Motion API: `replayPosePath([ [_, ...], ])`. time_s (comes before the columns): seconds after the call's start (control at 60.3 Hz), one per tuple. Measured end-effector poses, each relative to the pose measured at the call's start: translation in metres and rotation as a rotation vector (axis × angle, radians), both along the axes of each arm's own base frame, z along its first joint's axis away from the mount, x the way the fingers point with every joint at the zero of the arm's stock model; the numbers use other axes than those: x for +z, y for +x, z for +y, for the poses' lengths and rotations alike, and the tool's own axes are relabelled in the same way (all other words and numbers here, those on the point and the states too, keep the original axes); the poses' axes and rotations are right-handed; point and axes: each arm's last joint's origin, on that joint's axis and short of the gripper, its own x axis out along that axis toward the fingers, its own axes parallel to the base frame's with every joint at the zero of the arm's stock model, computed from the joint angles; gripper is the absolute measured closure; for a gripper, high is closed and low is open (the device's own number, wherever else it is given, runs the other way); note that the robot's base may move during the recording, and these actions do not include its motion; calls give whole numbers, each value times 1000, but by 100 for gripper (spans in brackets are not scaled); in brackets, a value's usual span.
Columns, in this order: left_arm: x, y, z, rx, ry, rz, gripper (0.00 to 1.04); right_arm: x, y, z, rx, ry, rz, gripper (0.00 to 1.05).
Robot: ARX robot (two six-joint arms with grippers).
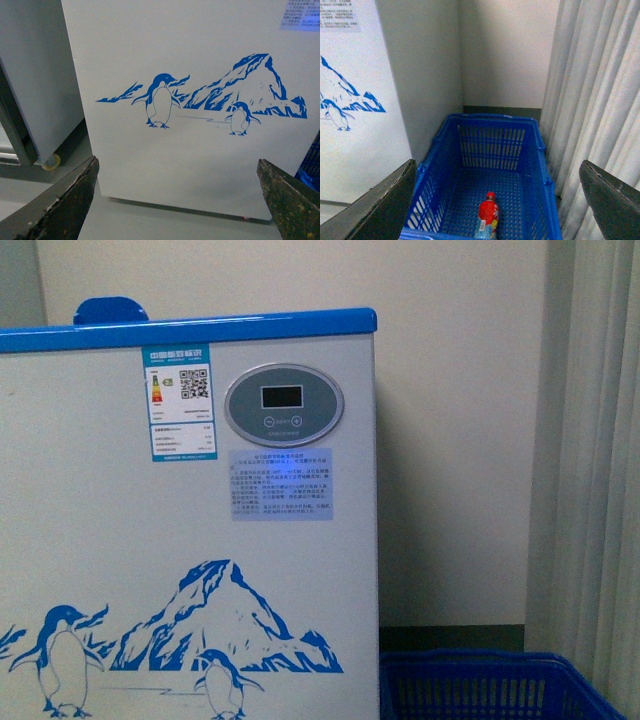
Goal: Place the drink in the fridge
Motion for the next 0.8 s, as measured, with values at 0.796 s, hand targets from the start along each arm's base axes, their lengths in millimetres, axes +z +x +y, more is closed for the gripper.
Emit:
replayPosePath([
  [0.796,0,0,0,0,0,0,8,-39,146,28,-134,152,908,7],
])
